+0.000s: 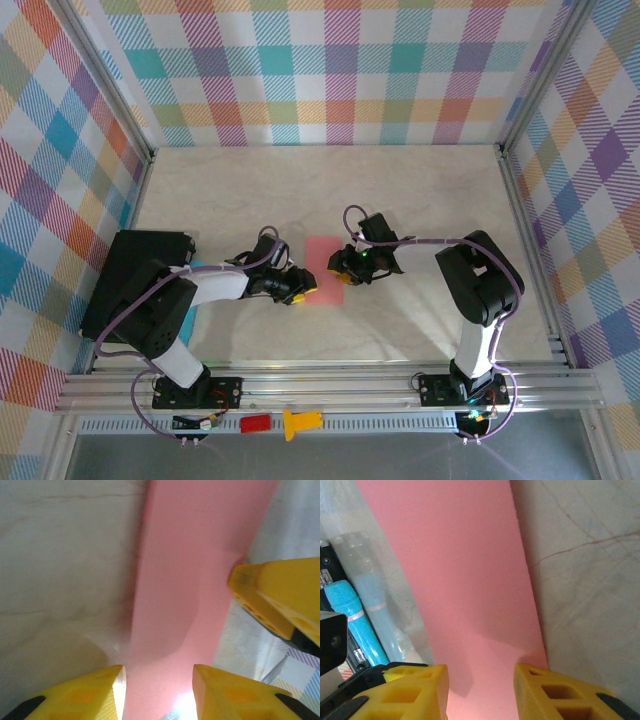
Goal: Fold a paper plane with a square sheet of paper (pick it up from the middle)
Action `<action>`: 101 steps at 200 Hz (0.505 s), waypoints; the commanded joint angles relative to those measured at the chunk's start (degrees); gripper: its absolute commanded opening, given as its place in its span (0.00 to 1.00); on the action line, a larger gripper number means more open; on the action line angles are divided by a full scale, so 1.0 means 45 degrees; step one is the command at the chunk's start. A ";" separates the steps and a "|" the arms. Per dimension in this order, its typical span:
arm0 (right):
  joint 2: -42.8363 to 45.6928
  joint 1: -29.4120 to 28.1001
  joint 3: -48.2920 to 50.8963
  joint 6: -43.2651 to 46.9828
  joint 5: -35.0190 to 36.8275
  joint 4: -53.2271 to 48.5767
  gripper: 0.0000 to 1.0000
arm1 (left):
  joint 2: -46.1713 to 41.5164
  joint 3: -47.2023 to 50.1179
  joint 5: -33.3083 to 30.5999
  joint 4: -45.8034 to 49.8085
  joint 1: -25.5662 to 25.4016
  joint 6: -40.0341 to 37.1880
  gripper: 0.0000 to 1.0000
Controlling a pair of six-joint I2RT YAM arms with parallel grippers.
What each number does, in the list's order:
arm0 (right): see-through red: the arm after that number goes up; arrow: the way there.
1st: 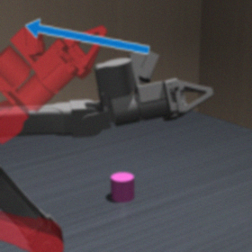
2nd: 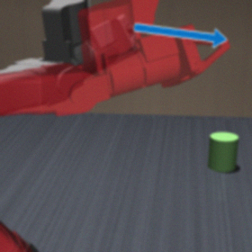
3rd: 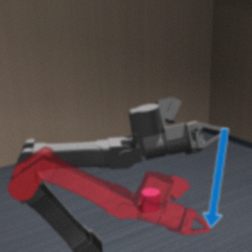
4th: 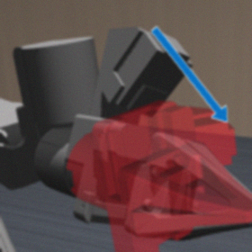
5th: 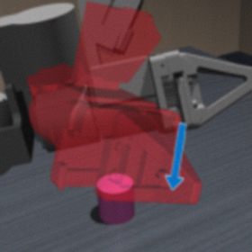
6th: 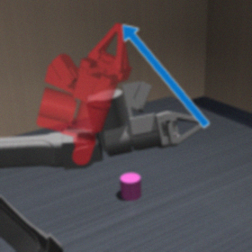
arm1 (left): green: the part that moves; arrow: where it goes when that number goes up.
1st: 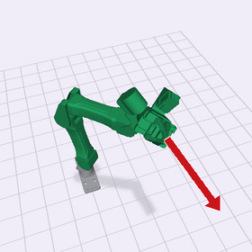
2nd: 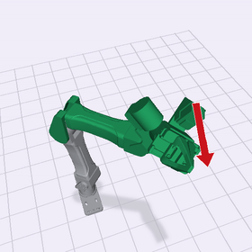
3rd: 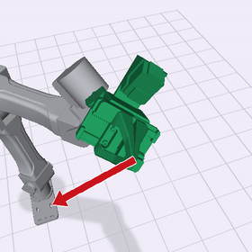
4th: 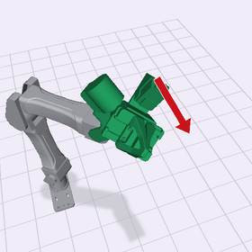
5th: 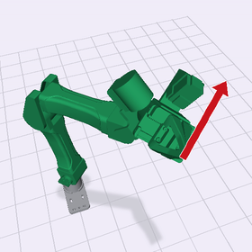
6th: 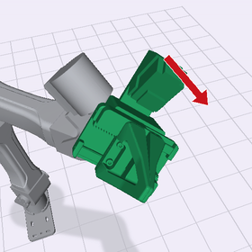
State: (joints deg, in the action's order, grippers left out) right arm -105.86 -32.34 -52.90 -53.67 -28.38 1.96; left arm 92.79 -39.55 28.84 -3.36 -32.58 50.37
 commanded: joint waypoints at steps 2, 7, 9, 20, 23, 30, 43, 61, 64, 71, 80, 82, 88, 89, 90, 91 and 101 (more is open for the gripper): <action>-0.0591 -0.0006 0.0428 -0.0163 0.0136 -0.0378 0.39 | 0.0124 -0.0214 0.0771 -0.1256 -0.0126 0.0196 0.39; -0.0596 -0.0002 0.0422 -0.0146 0.0138 -0.0389 0.39 | 0.0104 -0.0215 0.0828 -0.1390 -0.0091 0.0212 0.39; -0.0596 -0.0002 0.0417 -0.0130 0.0136 -0.0394 0.39 | 0.0102 -0.0215 0.0845 -0.1439 -0.0076 0.0223 0.39; -0.0571 -0.0002 0.0443 -0.0132 0.0123 -0.0412 0.39 | 0.0072 -0.0215 0.0913 -0.1615 0.0026 0.0243 0.39; -0.0561 0.0008 0.0462 -0.0130 0.0131 -0.0403 0.39 | 0.0091 -0.0215 0.0915 -0.1617 0.0056 0.0231 0.39; -0.0504 0.0018 0.0496 -0.0122 0.0171 -0.0377 0.39 | 0.0102 -0.0210 0.0898 -0.1599 0.0119 0.0199 0.39; -0.0436 0.0014 0.0544 -0.0105 0.0251 -0.0358 0.39 | 0.0143 -0.0200 0.0945 -0.1615 0.0273 0.0170 0.39; -0.0494 0.0033 0.0507 -0.0049 0.0196 -0.0319 0.39 | 0.0300 -0.0171 0.0992 -0.1714 0.0493 0.0137 0.38; -0.0498 0.0037 0.0507 -0.0046 0.0179 -0.0318 0.39 | 0.0329 -0.0188 0.1013 -0.1732 0.0529 0.0152 0.38; -0.0481 0.0026 0.0501 -0.0027 0.0155 -0.0320 0.39 | 0.0390 -0.0194 0.1070 -0.1819 0.0610 0.0191 0.37; -0.0452 0.0036 0.0543 0.0003 0.0172 -0.0264 0.39 | 0.0473 -0.0230 0.1106 -0.1886 0.0676 0.0223 0.35; -0.0433 0.0027 0.0545 0.0010 0.0174 -0.0246 0.39 | 0.0497 -0.0248 0.1110 -0.1880 0.0726 0.0230 0.35; -0.0420 0.0043 0.0565 0.0029 0.0192 -0.0189 0.40 | 0.0558 -0.0290 0.1168 -0.1927 0.0767 0.0221 0.33; -0.0420 0.0040 0.0575 0.0040 0.0193 -0.0185 0.39 | 0.0564 -0.0292 0.1168 -0.1929 0.0771 0.0227 0.33; -0.0420 0.0039 0.0580 0.0036 0.0184 -0.0183 0.39 | 0.0577 -0.0312 0.1169 -0.1929 0.0783 0.0230 0.33; -0.0420 0.0038 0.0582 0.0044 0.0179 -0.0172 0.40 | 0.0584 -0.0312 0.1179 -0.1940 0.0788 0.0231 0.33; -0.0435 0.0057 0.0565 0.0119 0.0104 -0.0075 0.40 | 0.0679 -0.0380 0.1196 -0.1960 0.0832 0.0213 0.31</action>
State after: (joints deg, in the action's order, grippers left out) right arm -105.93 -31.99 -52.27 -53.78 -29.26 3.29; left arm 94.59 -39.62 32.58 -10.72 -29.71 51.46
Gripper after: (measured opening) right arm 0.395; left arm 0.326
